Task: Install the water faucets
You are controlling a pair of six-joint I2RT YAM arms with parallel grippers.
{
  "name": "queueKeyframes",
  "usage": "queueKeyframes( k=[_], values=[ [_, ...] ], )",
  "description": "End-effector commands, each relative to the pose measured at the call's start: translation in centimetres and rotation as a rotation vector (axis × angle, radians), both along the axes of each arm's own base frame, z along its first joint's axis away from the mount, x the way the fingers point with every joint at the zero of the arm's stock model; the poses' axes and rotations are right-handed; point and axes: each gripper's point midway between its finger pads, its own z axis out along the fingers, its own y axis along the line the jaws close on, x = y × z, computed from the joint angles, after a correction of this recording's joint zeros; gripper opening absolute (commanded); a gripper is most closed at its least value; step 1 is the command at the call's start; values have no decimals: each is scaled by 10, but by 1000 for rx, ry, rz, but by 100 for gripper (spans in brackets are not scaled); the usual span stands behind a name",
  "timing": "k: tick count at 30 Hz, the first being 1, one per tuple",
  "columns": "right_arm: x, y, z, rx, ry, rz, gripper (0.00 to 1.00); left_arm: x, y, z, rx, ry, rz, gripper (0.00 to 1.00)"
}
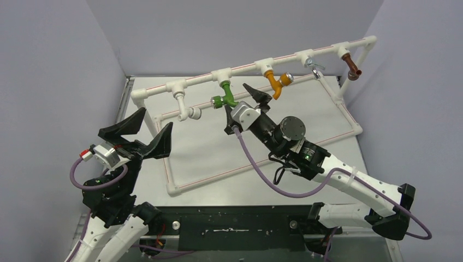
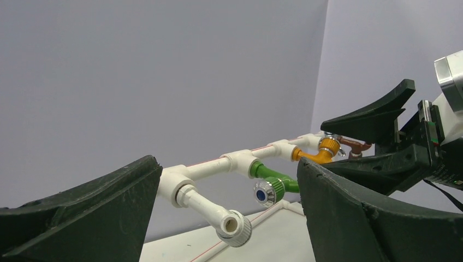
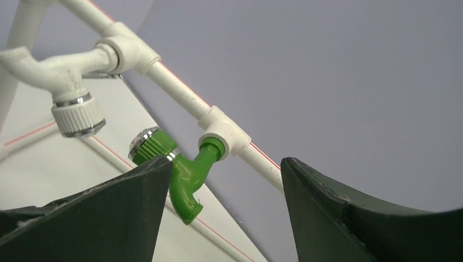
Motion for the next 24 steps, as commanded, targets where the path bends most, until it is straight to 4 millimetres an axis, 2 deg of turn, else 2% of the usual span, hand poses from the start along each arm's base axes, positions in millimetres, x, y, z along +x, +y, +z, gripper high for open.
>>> queueKeyframes(
  k=[1, 2, 9, 16, 24],
  values=[
    [-9, 4, -3, -266, -85, 70, 76, -4, 3, 9, -12, -26, 6, 94],
    [-7, 6, -14, -335, -80, 72, 76, -4, 3, 9, -11, -24, 6, 94],
    [13, 6, -35, -573, -158, -8, 79, -4, 3, 9, -12, -26, 6, 94],
    [34, 14, -47, -628, -203, -95, 79, -4, 3, 8, -12, -25, 6, 94],
    [52, 27, -47, -591, -248, -170, 73, -4, 3, 9, -13, -27, 6, 94]
  ],
)
